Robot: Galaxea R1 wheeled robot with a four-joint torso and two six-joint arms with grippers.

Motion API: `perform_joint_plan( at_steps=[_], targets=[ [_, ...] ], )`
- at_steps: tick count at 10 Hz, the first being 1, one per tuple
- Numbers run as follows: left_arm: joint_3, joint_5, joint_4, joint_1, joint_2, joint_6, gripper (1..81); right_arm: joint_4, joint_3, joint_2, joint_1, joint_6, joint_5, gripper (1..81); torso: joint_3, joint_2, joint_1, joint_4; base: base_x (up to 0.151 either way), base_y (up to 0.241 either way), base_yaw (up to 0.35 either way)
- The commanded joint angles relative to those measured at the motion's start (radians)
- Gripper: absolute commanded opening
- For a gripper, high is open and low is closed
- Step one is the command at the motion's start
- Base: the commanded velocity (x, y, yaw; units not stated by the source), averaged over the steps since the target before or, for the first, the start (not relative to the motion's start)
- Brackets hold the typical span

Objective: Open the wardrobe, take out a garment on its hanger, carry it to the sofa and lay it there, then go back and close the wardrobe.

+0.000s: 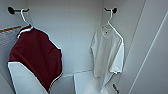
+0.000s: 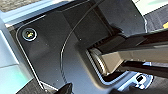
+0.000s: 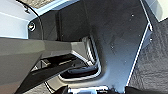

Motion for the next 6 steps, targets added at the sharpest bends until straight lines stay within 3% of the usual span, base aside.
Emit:
perform_joint_plan(
  at_steps=[1,3,5,6],
  targets=[
    [0.008,0.038,-0.062,-0.072,-0.003,0.015,81.1,-0.006,0.009,0.009,0.034,-0.002,-0.055,81.1,0.000,0.000,0.000,-0.086,0.000,0.000,0.000],
    [0.013,0.045,-0.054,-0.086,0.007,0.013,81.1,-0.006,0.008,0.009,0.034,-0.002,-0.055,81.1,0.000,0.000,0.000,-0.149,0.000,0.000,0.000],
    [0.025,0.047,-0.050,-0.107,0.007,0.015,81.1,-0.007,0.006,0.009,0.034,-0.002,-0.055,81.1,0.000,0.000,0.000,-0.125,0.000,0.000,0.000],
    [0.057,0.047,-0.048,-0.118,-0.007,0.018,81.1,-0.007,0.008,0.007,0.034,-0.002,-0.053,81.1,0.000,0.000,0.000,-0.148,0.000,0.000,0.000]
  ],
)
